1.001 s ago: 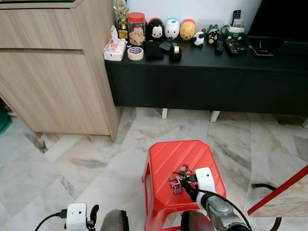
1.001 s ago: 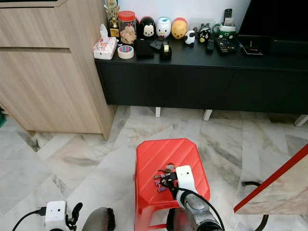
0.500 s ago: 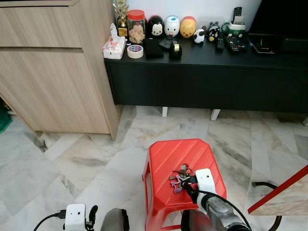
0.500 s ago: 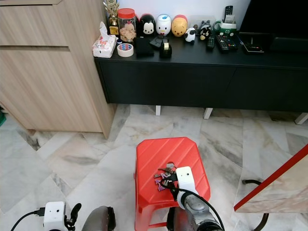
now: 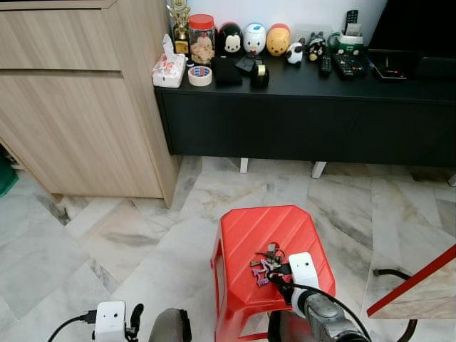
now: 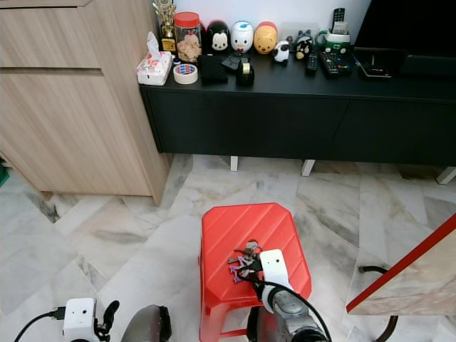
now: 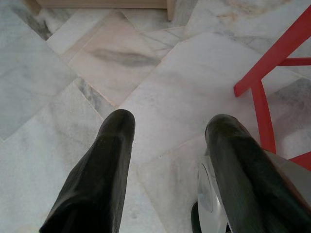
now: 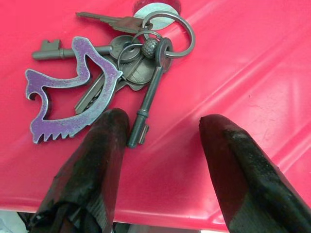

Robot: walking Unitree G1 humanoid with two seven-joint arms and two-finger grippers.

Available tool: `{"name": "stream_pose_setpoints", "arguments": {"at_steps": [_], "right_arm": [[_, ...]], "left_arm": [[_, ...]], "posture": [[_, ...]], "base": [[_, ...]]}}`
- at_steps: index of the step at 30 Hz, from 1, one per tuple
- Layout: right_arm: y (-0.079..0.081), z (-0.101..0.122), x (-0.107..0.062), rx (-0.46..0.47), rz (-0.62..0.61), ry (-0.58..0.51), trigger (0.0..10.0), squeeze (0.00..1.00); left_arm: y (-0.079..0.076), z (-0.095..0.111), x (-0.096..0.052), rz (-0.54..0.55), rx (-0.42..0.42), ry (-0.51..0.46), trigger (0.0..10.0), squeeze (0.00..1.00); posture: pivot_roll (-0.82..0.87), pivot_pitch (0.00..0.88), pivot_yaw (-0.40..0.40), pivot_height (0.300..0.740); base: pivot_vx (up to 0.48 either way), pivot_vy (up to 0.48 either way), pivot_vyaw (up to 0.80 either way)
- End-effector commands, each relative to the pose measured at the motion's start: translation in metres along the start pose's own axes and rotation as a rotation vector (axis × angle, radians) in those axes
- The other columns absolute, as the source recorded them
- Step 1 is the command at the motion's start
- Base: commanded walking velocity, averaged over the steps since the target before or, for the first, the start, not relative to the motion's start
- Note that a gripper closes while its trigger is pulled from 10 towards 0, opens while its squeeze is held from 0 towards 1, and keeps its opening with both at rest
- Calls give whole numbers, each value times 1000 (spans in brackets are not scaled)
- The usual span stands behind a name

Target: Hang keys on a hook

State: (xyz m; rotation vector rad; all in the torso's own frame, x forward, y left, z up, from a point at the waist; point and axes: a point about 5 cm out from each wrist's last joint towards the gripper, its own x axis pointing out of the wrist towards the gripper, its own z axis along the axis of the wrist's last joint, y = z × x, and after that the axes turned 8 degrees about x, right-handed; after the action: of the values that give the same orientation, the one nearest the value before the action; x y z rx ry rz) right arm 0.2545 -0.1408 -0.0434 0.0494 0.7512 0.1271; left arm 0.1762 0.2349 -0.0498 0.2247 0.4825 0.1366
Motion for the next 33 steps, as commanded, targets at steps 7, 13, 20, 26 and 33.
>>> {"name": "stream_pose_setpoints", "arguments": {"at_steps": [7,13,20,26,33], "right_arm": [[5,0,0,18,26,-20,9569,0],[7,1,1,9,28,-16,0,0],[6,-1,0,3,23,-4,10000,0],[4,-4,0,3,12,1,10000,0],[1,-5,-1,3,2,8,10000,0]], "left_arm": [[1,-2,-1,-1,6,12,10000,0],[1,-2,-1,-1,8,15,10000,0],[0,-3,-1,-4,7,19,10000,0],[-2,-5,-3,-8,6,27,10000,0],[-3,-6,-4,-12,3,32,10000,0]], "posture": [[125,105,-39,622],[126,106,-38,622],[125,105,-37,622],[125,108,-38,622],[129,113,-43,622]], "base": [[0,0,0],[0,0,0],[0,0,0],[0,0,0],[0,0,0]]}}
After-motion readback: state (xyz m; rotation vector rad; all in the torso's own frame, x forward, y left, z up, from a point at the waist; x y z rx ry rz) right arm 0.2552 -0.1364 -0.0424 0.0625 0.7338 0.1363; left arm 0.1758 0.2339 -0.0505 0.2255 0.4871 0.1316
